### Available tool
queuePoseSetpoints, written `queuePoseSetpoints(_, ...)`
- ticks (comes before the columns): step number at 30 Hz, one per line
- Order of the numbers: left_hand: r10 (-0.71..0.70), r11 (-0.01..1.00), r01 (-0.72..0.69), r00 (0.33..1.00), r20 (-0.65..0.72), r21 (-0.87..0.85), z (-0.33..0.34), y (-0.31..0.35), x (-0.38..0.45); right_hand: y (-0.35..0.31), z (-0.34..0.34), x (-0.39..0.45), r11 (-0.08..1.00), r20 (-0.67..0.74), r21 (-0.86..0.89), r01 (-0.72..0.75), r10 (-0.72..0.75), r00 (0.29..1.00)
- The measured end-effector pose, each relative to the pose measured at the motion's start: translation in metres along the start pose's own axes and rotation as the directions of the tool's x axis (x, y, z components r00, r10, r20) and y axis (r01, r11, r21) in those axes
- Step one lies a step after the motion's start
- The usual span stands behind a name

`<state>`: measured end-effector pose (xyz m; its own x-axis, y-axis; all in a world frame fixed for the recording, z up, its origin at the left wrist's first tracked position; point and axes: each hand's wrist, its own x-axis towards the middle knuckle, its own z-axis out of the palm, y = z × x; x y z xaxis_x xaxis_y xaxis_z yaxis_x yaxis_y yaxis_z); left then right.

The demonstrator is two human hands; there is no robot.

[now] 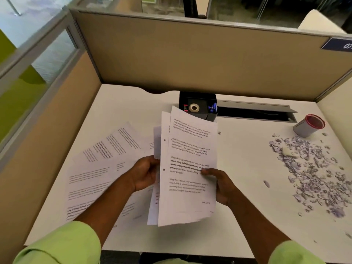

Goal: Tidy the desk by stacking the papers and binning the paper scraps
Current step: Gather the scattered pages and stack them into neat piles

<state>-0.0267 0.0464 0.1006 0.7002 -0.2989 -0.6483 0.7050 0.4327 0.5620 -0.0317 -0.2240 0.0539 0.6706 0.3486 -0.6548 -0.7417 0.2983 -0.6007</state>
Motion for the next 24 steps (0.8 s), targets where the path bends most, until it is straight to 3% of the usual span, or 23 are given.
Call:
queuePoseSetpoints(3, 0.015, 0.997, -0.013, 0.999, -0.036, 0.078, -0.001, 0.000, 0.003, 0.002, 0.003, -0.002, 0.998, 0.056, 0.061, 0.034, -0.038, 0.998)
queuePoseSetpoints(7, 0.109, 0.990, -0.097, 0.987, -0.120, 0.107, 0.000, 0.001, 0.005, -0.002, 0.002, 0.003, 0.967, -0.110, -0.123, 0.223, -0.236, 0.965)
queuePoseSetpoints(9, 0.155, 0.979, -0.138, 0.982, -0.111, 0.150, 0.007, 0.003, 0.002, -0.007, 0.000, 0.001, 0.941, -0.108, -0.215, 0.263, -0.290, 0.951)
queuePoseSetpoints(13, 0.367, 0.800, -0.223, 0.917, -0.160, 0.558, 0.010, -0.006, 0.008, -0.017, 0.004, -0.003, 0.884, -0.028, -0.367, 0.289, -0.321, 0.947)
queuePoseSetpoints(16, 0.441, 0.721, -0.210, 0.874, -0.204, 0.661, 0.015, -0.011, 0.013, -0.020, 0.012, 0.002, 0.853, -0.084, -0.417, 0.313, -0.379, 0.922)
queuePoseSetpoints(20, 0.573, 0.642, -0.315, 0.802, -0.165, 0.699, 0.028, -0.009, 0.011, -0.025, 0.025, 0.000, 0.752, -0.190, -0.474, 0.458, -0.595, 0.781)
queuePoseSetpoints(24, 0.710, 0.561, -0.508, 0.702, -0.064, 0.654, 0.037, -0.011, 0.003, -0.030, 0.040, -0.007, 0.622, -0.195, -0.541, 0.567, -0.748, 0.635)
